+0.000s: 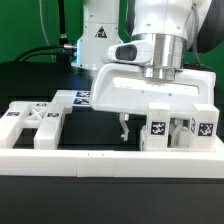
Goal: Assemble chair
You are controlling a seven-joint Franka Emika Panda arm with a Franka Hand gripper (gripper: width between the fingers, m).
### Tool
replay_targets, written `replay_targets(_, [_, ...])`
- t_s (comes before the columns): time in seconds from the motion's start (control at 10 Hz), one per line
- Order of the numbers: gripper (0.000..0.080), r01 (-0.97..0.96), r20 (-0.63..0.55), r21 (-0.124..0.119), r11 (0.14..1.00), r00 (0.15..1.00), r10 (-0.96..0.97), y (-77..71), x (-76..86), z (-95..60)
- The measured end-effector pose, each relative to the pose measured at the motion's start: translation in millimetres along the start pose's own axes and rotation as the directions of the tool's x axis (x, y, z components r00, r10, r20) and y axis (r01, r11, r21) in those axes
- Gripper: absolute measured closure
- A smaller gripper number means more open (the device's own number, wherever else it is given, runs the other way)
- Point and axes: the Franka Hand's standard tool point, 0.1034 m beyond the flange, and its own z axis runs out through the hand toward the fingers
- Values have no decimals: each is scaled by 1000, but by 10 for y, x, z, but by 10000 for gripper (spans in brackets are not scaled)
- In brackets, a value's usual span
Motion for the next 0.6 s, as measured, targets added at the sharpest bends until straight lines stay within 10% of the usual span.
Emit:
replay_targets(0.1, [415, 0, 0, 0, 1000, 1000, 0, 0, 0, 0])
replay_targets(0.6, [456, -2, -13, -2, 1000, 1000, 2, 15, 44, -32])
